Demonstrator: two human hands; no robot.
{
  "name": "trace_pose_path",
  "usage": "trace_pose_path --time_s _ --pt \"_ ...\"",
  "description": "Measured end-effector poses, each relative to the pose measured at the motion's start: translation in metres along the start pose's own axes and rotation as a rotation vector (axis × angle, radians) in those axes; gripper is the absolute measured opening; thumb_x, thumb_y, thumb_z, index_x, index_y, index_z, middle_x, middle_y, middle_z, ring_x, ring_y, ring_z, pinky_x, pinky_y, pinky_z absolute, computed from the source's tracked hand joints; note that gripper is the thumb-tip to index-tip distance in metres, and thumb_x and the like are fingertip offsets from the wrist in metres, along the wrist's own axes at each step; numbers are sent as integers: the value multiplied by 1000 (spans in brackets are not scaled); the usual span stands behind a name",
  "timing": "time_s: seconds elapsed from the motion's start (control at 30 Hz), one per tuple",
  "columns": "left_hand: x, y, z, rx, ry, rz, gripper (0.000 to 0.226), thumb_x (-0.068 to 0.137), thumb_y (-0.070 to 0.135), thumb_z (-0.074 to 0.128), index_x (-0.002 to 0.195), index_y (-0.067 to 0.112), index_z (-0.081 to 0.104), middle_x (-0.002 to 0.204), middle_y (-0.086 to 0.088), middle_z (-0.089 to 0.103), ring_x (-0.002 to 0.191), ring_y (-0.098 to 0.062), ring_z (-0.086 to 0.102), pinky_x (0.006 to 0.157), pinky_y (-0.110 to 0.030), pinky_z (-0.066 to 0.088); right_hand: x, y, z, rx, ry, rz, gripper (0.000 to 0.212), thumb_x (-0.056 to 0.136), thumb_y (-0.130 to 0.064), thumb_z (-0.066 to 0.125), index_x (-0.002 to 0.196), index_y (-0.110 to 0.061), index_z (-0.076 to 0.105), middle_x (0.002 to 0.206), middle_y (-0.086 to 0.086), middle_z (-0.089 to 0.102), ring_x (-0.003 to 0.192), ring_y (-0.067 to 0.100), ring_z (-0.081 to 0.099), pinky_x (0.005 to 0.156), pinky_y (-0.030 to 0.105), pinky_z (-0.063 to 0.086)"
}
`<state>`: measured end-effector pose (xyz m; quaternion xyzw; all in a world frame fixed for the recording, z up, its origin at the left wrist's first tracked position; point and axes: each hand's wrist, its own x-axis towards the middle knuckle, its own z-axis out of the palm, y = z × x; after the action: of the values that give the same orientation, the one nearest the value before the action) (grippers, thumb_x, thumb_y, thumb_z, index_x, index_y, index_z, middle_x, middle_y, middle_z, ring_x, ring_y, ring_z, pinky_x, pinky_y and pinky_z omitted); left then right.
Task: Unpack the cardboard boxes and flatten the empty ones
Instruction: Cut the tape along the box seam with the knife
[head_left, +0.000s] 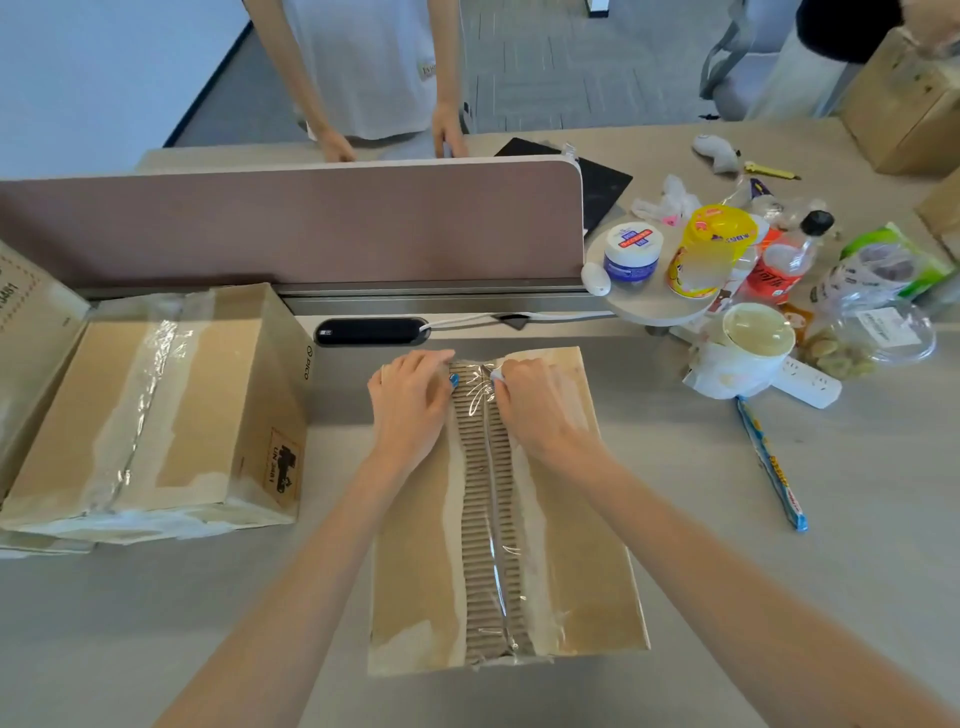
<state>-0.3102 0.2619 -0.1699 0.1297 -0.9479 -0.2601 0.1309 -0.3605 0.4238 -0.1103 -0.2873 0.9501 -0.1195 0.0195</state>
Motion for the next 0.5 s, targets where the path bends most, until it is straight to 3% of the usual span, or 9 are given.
trace_pose_path --time_s 0.2,0.37,0.5 --pt "-20 -16 -4 181 -105 237 44 98 31 34 138 29 52 152 0 42 144 -22 31 116 -53 15 -1 -17 0 -1 -19 124 25 102 -14 37 105 -6 60 104 12 64 93 29 62 64 30 33" --pt "-27 -18 -6 271 -184 260 54 98 45 15 144 38 44 161 -1 26 151 -21 15 120 -56 0 3 -27 3 -67 -23 162 21 100 -14 40 108 -7 59 105 11 63 97 29 63 64 29 36" --pt "-28 -16 -4 288 -184 237 54 98 45 14 143 39 43 161 1 25 151 -20 13 118 -61 4 7 -35 3 -130 -56 152 21 96 -9 42 107 -8 60 108 10 63 101 28 63 66 29 36"
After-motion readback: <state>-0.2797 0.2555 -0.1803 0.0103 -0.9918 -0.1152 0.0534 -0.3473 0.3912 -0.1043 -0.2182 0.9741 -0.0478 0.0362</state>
